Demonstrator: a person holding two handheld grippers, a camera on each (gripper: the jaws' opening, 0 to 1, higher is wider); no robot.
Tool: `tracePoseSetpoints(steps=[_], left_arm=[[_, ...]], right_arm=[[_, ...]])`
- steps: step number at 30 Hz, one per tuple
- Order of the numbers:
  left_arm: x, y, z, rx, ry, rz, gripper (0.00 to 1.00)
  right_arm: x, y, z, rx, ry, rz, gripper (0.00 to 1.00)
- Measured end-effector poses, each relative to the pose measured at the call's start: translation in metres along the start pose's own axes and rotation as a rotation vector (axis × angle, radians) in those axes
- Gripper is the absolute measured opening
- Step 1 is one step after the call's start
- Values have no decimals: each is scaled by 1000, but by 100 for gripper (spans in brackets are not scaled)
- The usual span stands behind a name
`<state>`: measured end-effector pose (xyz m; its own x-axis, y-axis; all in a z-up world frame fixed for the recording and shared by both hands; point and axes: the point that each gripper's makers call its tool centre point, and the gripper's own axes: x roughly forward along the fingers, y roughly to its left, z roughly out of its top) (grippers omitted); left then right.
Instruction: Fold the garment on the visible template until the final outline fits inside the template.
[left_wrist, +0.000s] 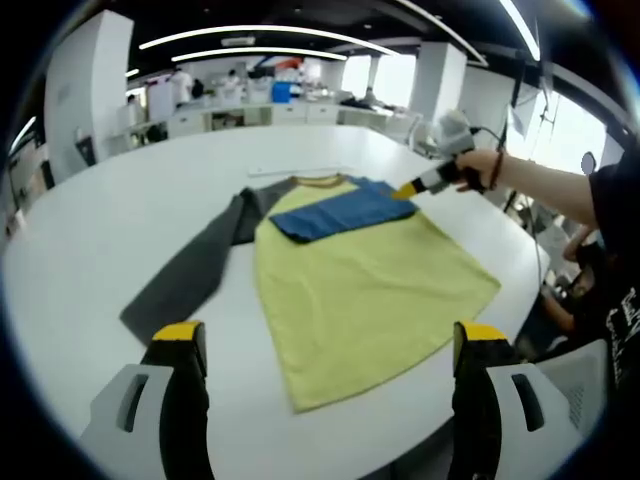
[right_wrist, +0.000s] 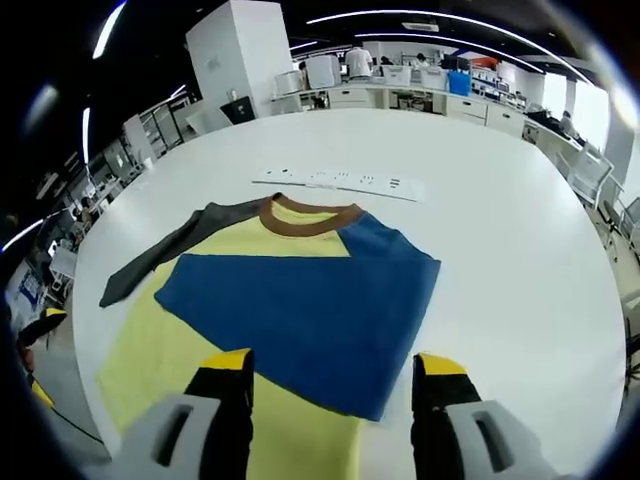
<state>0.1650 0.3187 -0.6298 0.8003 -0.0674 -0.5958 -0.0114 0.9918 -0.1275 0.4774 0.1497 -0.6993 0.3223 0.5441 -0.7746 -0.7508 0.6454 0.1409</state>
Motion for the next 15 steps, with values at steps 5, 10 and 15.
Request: tracePoseSetpoints(steps=[5,10,15], left_arm=[[-1,0,-1,-3,-1,3,99],[-1,0,-1,-1,0,3,99],[-2,-1,0,3,-4,3,99]], right_arm=[[-4,-8,-4,39,-7,0,54],[-4,-17,-11,55,3,-13,47],[-3,-21,-21,85,7,-10,27]])
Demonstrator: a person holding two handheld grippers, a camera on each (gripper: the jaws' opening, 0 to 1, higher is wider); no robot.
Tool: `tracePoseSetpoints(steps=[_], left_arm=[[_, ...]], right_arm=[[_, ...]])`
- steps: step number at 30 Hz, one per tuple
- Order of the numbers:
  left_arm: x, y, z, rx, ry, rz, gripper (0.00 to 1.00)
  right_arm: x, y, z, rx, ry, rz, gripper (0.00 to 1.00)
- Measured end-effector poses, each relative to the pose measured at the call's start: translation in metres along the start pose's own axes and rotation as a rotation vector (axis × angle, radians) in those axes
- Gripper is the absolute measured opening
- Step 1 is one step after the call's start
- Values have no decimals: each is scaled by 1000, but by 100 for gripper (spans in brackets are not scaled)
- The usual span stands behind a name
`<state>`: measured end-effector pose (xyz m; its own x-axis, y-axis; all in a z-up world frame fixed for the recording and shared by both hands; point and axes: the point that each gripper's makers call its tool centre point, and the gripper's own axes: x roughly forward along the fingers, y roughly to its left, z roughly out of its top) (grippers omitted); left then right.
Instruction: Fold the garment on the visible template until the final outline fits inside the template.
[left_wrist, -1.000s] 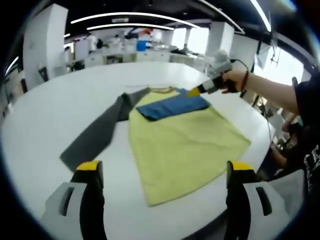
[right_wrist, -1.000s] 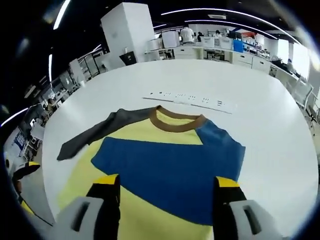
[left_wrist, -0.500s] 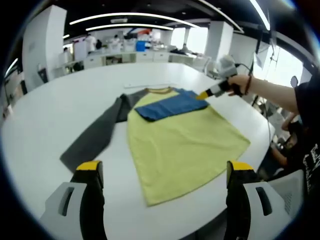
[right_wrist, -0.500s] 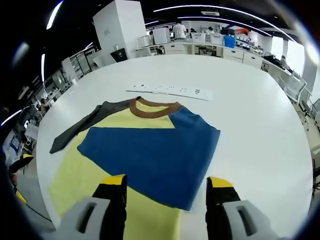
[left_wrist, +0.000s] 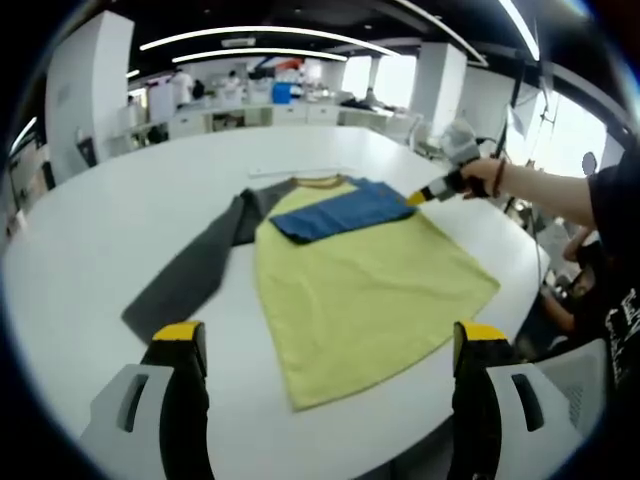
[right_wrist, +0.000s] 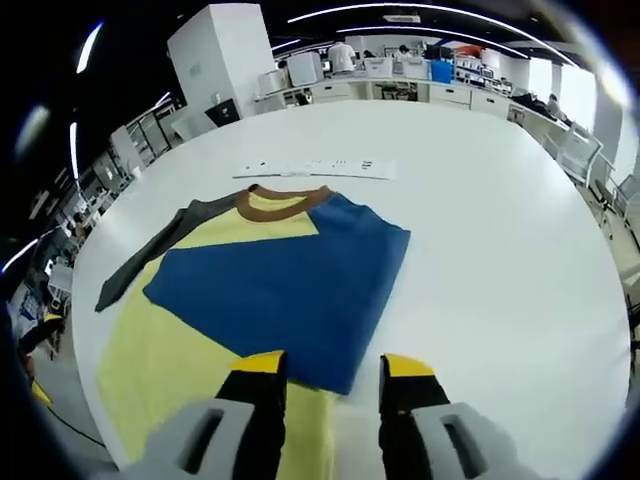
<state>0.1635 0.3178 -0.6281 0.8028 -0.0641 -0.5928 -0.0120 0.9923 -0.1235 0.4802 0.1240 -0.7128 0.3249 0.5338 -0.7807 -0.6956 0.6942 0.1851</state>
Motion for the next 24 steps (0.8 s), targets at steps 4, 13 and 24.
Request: tracePoseSetpoints(steps=[4,13,24], left_arm=[[-1,0,0,1,1,3,99],[-4,2,-1,-1,4,13,99],[-6,5,-2,-8,4,29,99]], right_arm=[[1,-5,-6,26,2,-17,20],[8,-5,-12,75,8,-5,10],[9,-6,-11,52,-1,-28,0]])
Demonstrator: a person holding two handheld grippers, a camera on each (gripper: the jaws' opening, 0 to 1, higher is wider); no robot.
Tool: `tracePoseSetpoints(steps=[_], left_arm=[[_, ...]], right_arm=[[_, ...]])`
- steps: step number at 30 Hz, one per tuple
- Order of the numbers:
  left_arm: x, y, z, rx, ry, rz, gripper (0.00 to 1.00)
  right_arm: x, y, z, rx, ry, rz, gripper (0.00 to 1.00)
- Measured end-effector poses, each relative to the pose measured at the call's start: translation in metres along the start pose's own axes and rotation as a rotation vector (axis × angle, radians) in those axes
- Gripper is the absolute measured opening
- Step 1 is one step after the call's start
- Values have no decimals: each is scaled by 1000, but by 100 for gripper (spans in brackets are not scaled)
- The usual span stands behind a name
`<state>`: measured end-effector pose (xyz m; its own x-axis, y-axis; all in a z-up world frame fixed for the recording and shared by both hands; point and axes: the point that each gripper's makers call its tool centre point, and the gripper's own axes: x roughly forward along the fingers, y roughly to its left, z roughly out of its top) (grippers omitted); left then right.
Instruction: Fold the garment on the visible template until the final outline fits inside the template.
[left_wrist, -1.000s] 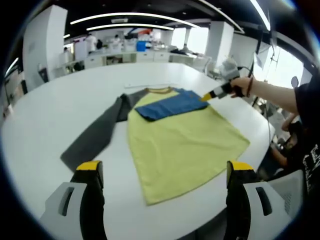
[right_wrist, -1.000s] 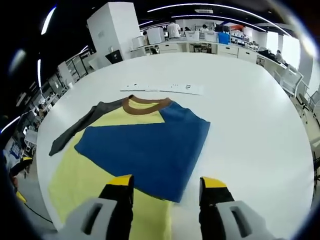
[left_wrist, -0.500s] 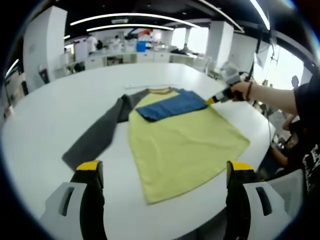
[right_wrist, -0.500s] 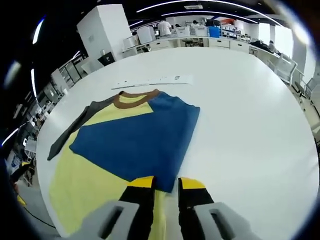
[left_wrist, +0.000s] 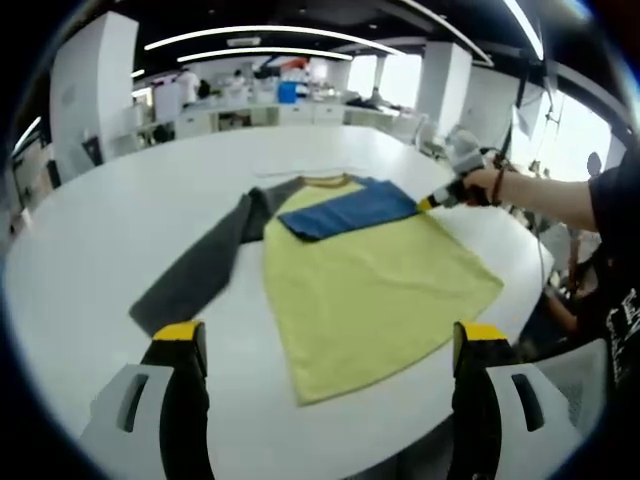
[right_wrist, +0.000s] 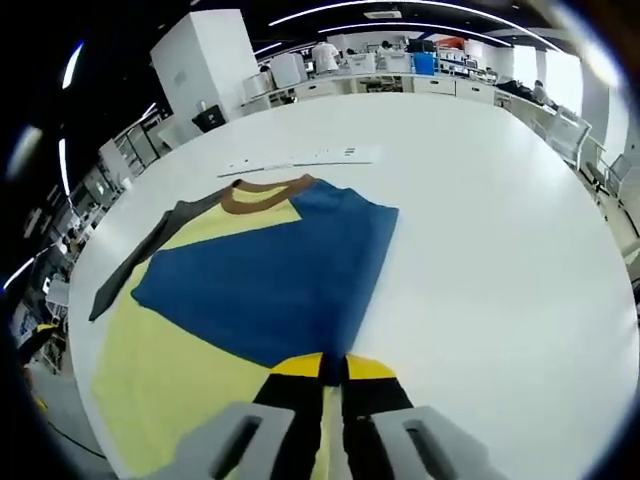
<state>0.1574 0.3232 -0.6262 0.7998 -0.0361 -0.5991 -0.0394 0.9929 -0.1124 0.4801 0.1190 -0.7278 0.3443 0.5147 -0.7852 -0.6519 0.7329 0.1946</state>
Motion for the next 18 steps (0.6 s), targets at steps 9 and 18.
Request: tracePoseSetpoints(steps=[9,18], left_arm=[[-1,2,0,-4,-1,4,99],[1,4,-1,-6,4,8,99]], right_arm=[[0,-1,0,-21,11,2,0],[-8,-4,-5,-49,21,-12,0]])
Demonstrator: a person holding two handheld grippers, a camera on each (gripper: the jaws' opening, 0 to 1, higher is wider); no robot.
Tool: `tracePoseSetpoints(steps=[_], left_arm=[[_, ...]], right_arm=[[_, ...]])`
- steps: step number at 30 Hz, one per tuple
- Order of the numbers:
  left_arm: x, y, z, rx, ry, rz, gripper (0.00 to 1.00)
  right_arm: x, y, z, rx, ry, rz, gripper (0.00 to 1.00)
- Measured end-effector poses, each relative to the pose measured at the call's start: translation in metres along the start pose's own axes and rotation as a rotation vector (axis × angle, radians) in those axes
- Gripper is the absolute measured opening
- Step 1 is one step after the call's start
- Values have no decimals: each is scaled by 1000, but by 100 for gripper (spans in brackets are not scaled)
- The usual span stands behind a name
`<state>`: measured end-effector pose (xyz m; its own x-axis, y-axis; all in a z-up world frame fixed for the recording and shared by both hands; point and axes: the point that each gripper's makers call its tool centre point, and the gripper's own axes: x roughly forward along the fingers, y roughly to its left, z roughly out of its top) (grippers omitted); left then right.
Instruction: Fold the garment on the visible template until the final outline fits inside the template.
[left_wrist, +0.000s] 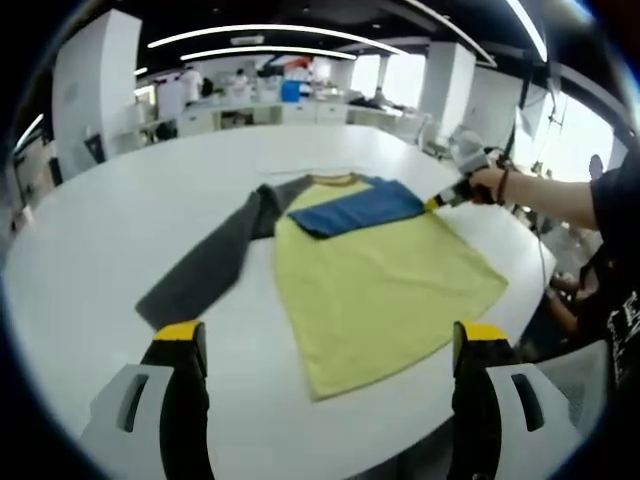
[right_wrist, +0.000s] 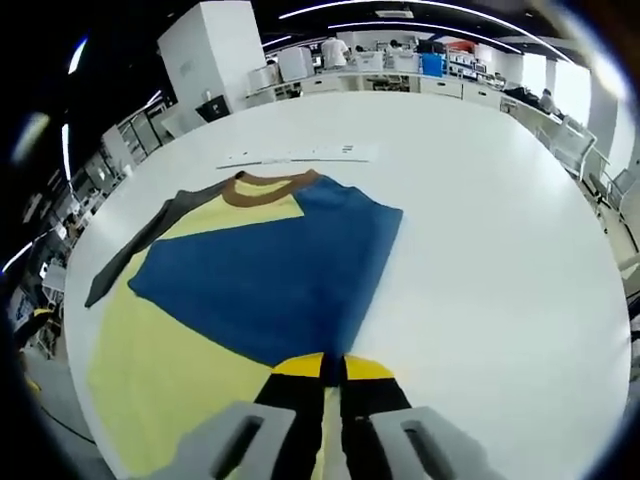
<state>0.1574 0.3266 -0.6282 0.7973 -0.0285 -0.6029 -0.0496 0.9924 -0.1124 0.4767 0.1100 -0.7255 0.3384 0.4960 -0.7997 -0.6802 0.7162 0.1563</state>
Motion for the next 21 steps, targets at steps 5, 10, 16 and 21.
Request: tracePoseSetpoints(steps=[5,10,16,21], left_arm=[[2,-1,1,-1,-1,-4,99],[4,-2,0,-3,4,-11,99],[5,-2,0,4,10,-14,99],[6,-1,0,5,12,-12,99]], right_arm=[[-3,-5,-2,-3,8,-11,0],[-5,-14,-3,-7,17,-18,0],[-9,-26,-4,-9,26,-33,0],[-11,-33,-5,-12,36,-41,0]])
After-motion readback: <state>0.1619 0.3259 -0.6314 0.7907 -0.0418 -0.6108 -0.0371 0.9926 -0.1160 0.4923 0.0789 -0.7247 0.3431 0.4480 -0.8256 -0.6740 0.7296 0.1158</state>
